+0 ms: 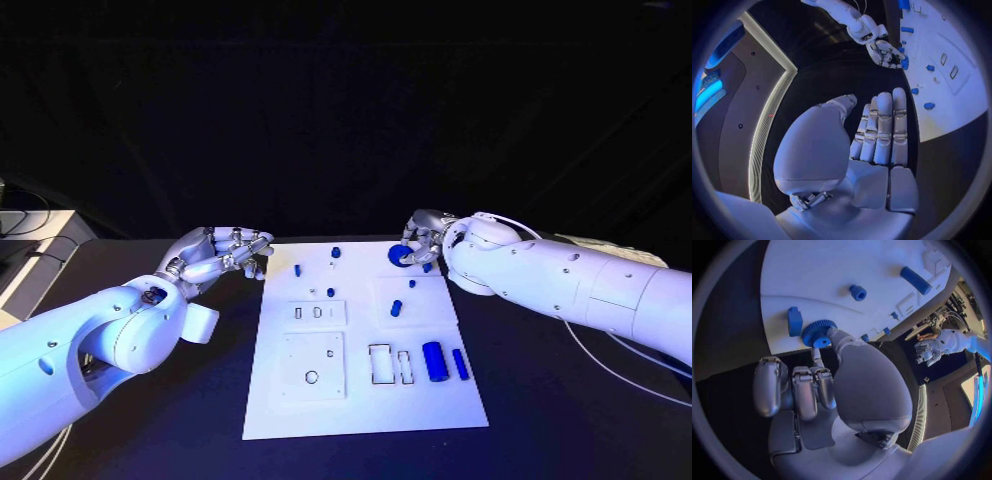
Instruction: Assemble the parts on the task board
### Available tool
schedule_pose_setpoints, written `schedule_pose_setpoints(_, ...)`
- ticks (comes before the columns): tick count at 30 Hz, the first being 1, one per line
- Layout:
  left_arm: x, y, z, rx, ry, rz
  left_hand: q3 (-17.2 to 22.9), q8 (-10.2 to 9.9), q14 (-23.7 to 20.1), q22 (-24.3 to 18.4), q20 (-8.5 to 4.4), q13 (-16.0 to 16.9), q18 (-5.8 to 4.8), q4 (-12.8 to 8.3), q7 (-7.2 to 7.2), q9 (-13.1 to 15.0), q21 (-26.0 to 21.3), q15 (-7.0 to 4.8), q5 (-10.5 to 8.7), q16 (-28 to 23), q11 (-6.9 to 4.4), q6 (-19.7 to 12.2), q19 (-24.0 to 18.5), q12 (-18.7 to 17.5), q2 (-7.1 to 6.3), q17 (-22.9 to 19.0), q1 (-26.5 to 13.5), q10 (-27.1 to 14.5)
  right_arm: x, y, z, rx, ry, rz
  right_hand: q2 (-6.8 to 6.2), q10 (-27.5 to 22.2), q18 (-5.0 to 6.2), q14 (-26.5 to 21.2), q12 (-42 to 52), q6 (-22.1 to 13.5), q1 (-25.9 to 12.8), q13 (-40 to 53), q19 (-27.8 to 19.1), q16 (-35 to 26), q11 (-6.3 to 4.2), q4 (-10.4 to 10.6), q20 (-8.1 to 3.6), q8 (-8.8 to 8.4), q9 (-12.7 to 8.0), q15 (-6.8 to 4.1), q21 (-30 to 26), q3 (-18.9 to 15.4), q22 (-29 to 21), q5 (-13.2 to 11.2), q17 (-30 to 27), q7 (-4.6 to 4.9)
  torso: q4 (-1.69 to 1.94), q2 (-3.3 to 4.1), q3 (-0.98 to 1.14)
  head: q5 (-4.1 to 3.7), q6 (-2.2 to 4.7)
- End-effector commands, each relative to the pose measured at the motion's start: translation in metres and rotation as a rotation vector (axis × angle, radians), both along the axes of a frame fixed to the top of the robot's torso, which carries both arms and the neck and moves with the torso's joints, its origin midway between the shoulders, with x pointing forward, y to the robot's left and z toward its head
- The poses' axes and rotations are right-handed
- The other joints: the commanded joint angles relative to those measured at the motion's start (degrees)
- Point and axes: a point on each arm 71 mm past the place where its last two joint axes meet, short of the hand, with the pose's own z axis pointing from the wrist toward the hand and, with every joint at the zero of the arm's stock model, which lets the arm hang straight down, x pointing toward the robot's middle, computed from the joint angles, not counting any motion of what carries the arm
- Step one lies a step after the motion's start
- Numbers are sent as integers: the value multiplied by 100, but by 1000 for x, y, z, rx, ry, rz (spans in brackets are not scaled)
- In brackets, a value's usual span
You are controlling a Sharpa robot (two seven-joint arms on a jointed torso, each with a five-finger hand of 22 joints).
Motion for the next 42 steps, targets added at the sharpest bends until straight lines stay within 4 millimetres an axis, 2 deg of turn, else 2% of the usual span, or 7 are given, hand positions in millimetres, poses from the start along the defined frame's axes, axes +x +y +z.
schedule_pose_setpoints(1,-1,-2,1,-7,-6,-14,15,-24,-29,8,-14,8,66,-18,7,7,28,-7,-13,33,-18,-23,-45,2,18,2,5,-38,-1,2,-5,-11,27,15,45,608,-57,578,12,32,-2,1505,29,17,36,18,16,31,3,35,37,13,77,36,1474,-12,3,7,6,10,-16)
schedule_pose_setpoints(13,0,-2,1,-5,-4,-12,19,-25,-35,16,-11,12,66,-20,8,12,39,-5,-13,38,-16,-24,-59,5,25,0,4,-45,-2,2,-8,-5,9,17,141,608,-57,575,12,229,68,1505,25,14,-4,13,-9,117,3,0,44,193,99,102,1460,-58,-5,5,14,38,-48)
schedule_pose_setpoints(18,0,-2,1,-5,-4,-12,19,-25,-35,16,-11,12,66,-20,8,12,39,-5,-13,38,-16,-24,-59,5,25,0,4,-45,-4,4,-4,-9,-42,39,192,608,-63,576,12,400,148,1505,36,14,-55,-48,-46,171,8,-45,71,385,141,109,1463,-116,-2,1,9,32,-44)
schedule_pose_setpoints(25,0,-2,1,-5,-4,-12,19,-25,-35,16,-11,12,66,-20,8,12,39,-5,-13,38,-16,-24,-59,5,25,0,4,-45,-11,12,3,3,-134,85,189,608,-77,582,12,466,157,1505,62,21,-76,-72,-63,184,15,-64,122,453,202,106,1492,-138,-1,2,6,36,-41)
schedule_pose_setpoints(31,0,-2,1,-5,-4,-13,19,-25,-35,16,-11,12,66,-20,8,12,39,-5,-13,38,-16,-24,-59,5,25,0,4,-45,-21,29,9,-10,-189,147,157,608,-83,586,12,501,143,1505,76,24,-88,-84,-73,188,18,-74,147,477,233,95,1506,-150,7,2,7,43,-43)
schedule_pose_setpoints(35,0,-2,0,-6,-4,-14,19,-25,-35,16,-11,12,66,-20,8,12,39,-5,-13,38,-16,-24,-59,5,25,0,4,-45,-32,49,14,-33,-244,216,131,608,-86,586,12,515,144,1505,80,24,-94,-98,-80,186,18,-80,156,493,244,106,1506,-156,0,-1,-1,45,-58)
schedule_pose_setpoints(42,1,-4,0,-8,-3,-18,19,-25,-35,16,-11,12,66,-20,8,12,39,-5,-13,38,-16,-24,-59,5,25,0,4,-45,-46,84,19,-64,-311,311,97,608,-92,586,12,526,125,1505,93,24,-96,-102,-85,182,18,-85,180,498,272,98,1506,-158,21,-6,2,63,-57)
